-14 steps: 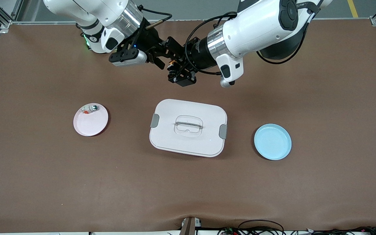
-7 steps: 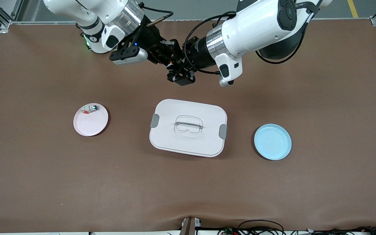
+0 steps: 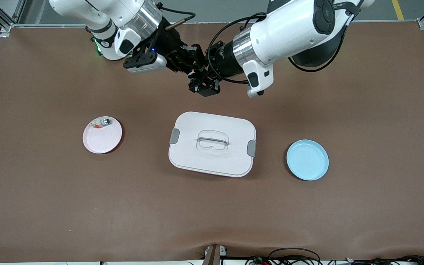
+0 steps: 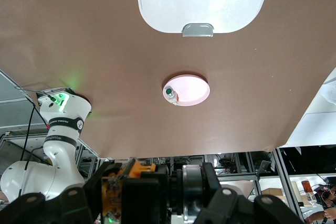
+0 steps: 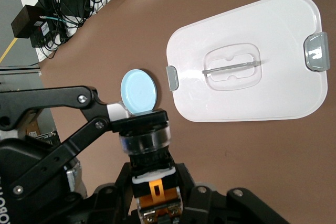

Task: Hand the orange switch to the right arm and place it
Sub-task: 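Open the left gripper and withdraw it while the right gripper pulls away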

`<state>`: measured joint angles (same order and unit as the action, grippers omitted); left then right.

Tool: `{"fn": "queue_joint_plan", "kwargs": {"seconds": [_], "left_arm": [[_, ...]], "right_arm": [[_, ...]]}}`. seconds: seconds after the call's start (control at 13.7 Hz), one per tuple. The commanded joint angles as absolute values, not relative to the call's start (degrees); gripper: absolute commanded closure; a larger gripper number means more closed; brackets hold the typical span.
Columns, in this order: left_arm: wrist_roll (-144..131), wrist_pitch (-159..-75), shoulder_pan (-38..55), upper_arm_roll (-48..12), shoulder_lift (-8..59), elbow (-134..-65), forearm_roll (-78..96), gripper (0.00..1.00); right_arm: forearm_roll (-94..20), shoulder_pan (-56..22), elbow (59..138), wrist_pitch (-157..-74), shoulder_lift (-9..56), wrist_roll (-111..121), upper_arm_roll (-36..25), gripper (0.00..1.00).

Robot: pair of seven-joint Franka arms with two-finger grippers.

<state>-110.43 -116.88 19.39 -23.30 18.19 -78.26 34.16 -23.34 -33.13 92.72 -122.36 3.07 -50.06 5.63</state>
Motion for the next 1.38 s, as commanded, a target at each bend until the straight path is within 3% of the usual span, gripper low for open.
{"fn": "queue_joint_plan", "kwargs": {"seconds": [0.0, 0.15, 1.09, 1.31], "left_arm": [[-111.5, -117.4, 19.1, -23.2, 18.2, -77.8, 34.5, 0.33], [-111.5, -117.4, 18.9, -23.1, 18.2, -77.8, 34.7, 0.00], [-113.1, -117.4, 18.4, -22.9, 18.4, -77.7, 34.6, 0.00], [-112.8, -116.4, 16.2, -22.9, 17.6, -77.8, 34.5, 0.00]], "right_arm": [[-22.6, -33.6, 91.0, -121.6, 4.0, -54.0, 5.3, 1.00], [-22.6, -33.6, 91.0, -121.7, 4.0, -53.9, 5.3, 1.00], [-20.8, -32.6, 91.4, -119.5, 5.2, -38.1, 5.1, 1.00], [-16.1, -32.6, 91.5, -119.2, 5.7, -33.8, 5.1, 1.00]]}}
